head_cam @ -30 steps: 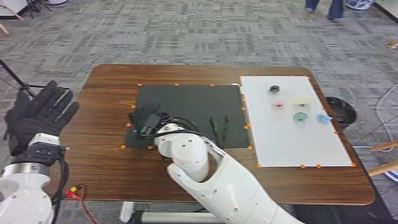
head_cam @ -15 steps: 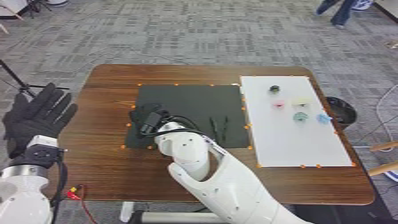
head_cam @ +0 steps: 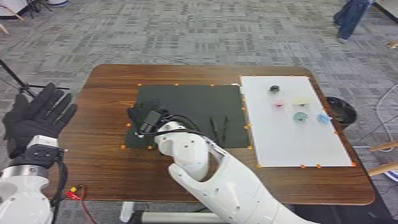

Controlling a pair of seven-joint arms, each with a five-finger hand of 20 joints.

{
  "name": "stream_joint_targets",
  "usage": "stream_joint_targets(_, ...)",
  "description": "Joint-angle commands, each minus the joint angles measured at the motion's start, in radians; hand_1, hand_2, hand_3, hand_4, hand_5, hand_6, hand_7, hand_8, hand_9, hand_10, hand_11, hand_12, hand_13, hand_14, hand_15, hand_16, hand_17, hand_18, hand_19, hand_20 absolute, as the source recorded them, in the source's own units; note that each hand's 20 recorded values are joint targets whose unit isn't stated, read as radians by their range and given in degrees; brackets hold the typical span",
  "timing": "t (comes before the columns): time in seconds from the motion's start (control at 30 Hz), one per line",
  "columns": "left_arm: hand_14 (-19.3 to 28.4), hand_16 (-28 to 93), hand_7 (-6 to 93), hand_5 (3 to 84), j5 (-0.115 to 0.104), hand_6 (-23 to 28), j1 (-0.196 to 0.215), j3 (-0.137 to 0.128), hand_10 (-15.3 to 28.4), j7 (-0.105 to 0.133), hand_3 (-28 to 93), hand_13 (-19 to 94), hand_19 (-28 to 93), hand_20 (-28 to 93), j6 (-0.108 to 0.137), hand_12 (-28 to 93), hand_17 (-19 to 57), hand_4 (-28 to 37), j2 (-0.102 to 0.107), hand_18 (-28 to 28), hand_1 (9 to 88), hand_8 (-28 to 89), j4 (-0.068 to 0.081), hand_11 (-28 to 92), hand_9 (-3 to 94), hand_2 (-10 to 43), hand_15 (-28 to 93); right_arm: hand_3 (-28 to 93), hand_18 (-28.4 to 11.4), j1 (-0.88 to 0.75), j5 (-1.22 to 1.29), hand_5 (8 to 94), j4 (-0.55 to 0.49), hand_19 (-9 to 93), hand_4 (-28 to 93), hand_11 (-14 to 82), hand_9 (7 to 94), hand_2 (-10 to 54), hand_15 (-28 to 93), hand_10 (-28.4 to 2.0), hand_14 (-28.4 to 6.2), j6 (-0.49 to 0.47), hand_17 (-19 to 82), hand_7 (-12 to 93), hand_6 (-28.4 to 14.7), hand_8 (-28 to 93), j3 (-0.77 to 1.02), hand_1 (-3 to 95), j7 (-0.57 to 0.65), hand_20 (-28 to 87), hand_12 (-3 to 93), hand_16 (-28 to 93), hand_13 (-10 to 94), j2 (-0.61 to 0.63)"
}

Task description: Arrange flowers

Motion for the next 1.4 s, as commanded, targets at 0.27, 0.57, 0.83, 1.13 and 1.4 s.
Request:
stream_joint_targets(0.27,15.5,-6,9.9,43.1,-0.007,9.0,0.009,0.005,15.4,0.001,69,24,40,5,0.007,6,-9.0,-28.3,-0.007,15.2,24.5,-9,-0.003,21,32.8,16.0,24,72,-22.4,-0.001,0.020,69.1,-0.004,76,-28,10.6,73.7,-9.5,57,-10.1,-8.6,0.009,30,18,-1.1,-2,0.005,55.1,0.005,37,28.8,44,63,0.009)
stream_joint_targets(0.57,15.7,-6,9.7,43.3,-0.009,9.6,-0.003,0.013,15.7,-0.004,69,24,39,6,0.007,7,-9.2,-28.3,-0.004,15.0,24.6,-8,0.004,20,32.5,16.2,24,75,-18.6,-0.036,-0.020,52.9,-0.042,71,-27,11.4,53.6,4.1,58,-9.4,-8.1,-0.183,23,15,-0.6,-13,0.078,51.4,-0.242,37,14.5,40,51,-0.020)
stream_joint_targets(0.83,15.8,-5,9.3,43.6,-0.006,10.2,0.006,0.011,16.3,-0.011,69,23,36,7,-0.001,8,-8.8,-28.3,-0.009,14.7,24.9,-8,0.001,19,32.1,16.5,23,74,-18.5,-0.030,-0.073,51.2,-0.049,70,-24,9.8,48.5,9.3,60,-9.0,-9.4,-0.255,22,13,-1.5,-12,0.069,47.6,-0.235,39,13.2,35,48,-0.015)
stream_joint_targets(1.13,15.7,-4,9.2,43.5,-0.007,10.0,-0.001,0.015,16.0,-0.008,69,23,37,8,0.002,8,-8.9,-28.3,-0.007,14.9,24.9,-8,0.003,19,32.3,16.5,23,77,-20.9,-0.008,-0.061,57.3,-0.055,72,-24,10.7,49.9,9.4,64,-10.4,-13.2,-0.229,22,12,-3.9,-12,0.028,41.5,-0.110,40,12.8,27,49,-0.001)
stream_joint_targets(1.4,15.6,-5,9.1,43.2,-0.003,9.9,0.008,0.022,15.9,-0.018,69,23,36,8,-0.008,8,-8.9,-28.3,-0.014,14.9,24.7,-8,-0.001,18,32.0,16.5,22,77,-21.5,-0.026,0.060,55.9,-0.093,73,-23,10.7,48.3,7.6,65,-12.7,-13.8,-0.085,23,13,-2.8,-11,0.032,40.6,-0.060,40,13.2,25,49,0.036)
